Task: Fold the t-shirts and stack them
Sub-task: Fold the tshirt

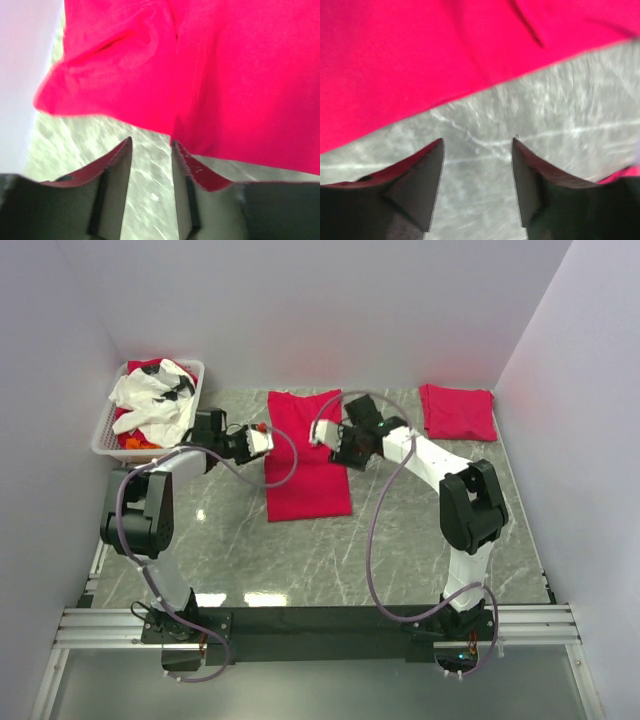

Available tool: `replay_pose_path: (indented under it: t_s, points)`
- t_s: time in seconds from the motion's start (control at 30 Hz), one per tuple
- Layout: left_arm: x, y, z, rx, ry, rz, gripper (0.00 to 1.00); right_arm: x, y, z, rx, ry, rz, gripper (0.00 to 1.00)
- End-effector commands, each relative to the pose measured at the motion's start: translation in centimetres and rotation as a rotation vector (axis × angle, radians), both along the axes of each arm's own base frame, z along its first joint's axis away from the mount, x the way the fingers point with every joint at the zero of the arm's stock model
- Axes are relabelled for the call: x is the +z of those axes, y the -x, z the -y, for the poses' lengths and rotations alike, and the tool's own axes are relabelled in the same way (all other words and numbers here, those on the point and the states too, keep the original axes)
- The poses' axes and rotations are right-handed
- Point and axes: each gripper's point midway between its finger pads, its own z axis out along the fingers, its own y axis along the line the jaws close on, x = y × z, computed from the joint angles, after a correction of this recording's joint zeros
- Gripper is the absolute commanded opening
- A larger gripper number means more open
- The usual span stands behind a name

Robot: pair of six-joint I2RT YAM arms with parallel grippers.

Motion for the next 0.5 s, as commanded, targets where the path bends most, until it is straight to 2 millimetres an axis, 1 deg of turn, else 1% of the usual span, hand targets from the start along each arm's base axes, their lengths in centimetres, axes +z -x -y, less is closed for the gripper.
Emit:
replay_pose_path:
  t_s: [0.0, 0.03, 0.07, 0.1, 0.13, 0.17, 0.2, 0.23, 0.27, 0.3, 0.33, 0.37, 0.43, 0.47]
  points:
    - [4.6, 1.9, 0.0, 0.096, 0.146, -0.211, 0.44, 4.6, 0.8, 0.3, -0.224, -0.237, -0.188, 0.61]
    - [4.7, 2.8, 0.4, 0.119, 0.195, -0.305, 0.44, 4.2, 2.2, 0.5, -0.288, -0.269, -0.295, 0.58]
    - [4.9, 3.4, 0.6, 0.132, 0.223, -0.359, 0.45, 3.9, 2.6, 0.4, -0.315, -0.298, -0.347, 0.52]
    - [5.0, 3.9, 0.8, 0.15, 0.25, -0.411, 0.45, 3.7, 3.5, -0.6, -0.314, -0.345, -0.414, 0.5]
    - [5.0, 4.5, 1.2, 0.191, 0.305, -0.508, 0.46, 3.5, 4.2, -0.9, -0.355, -0.377, -0.475, 0.47]
    - [5.2, 5.1, 1.8, 0.175, 0.339, -0.566, 0.45, 3.0, 4.7, -1.5, -0.366, -0.4, -0.522, 0.41]
    - [4.3, 5.3, 2.0, 0.193, 0.358, -0.633, 0.44, 2.4, 5.2, -2.0, -0.381, -0.427, -0.571, 0.4]
    - [4.2, 5.2, 2.4, 0.242, 0.409, -0.715, 0.44, 2.1, 5.2, -2.4, -0.43, -0.46, -0.606, 0.4]
    - [3.9, 4.9, 2.5, 0.268, 0.431, -0.751, 0.44, 1.3, 5.2, -2.6, -0.455, -0.465, -0.642, 0.4]
    - [2.8, 4.6, 2.6, 0.299, 0.443, -0.802, 0.44, 0.9, 4.9, -2.5, -0.479, -0.477, -0.66, 0.41]
    - [2.5, 4.3, 2.7, 0.336, 0.472, -0.846, 0.44, 0.6, 4.5, -2.5, -0.517, -0.495, -0.679, 0.42]
    - [1.7, 4.0, 2.8, 0.363, 0.483, -0.879, 0.44, -0.2, 4.1, -2.5, -0.546, -0.501, -0.702, 0.43]
    - [1.0, 3.5, 2.8, 0.415, 0.504, -0.924, 0.45, -0.7, 3.6, -2.4, -0.597, -0.538, -0.751, 0.43]
    - [0.3, 3.4, 2.8, 0.426, 0.504, -0.953, 0.45, -1.6, 3.6, -2.4, -0.616, -0.535, -0.78, 0.43]
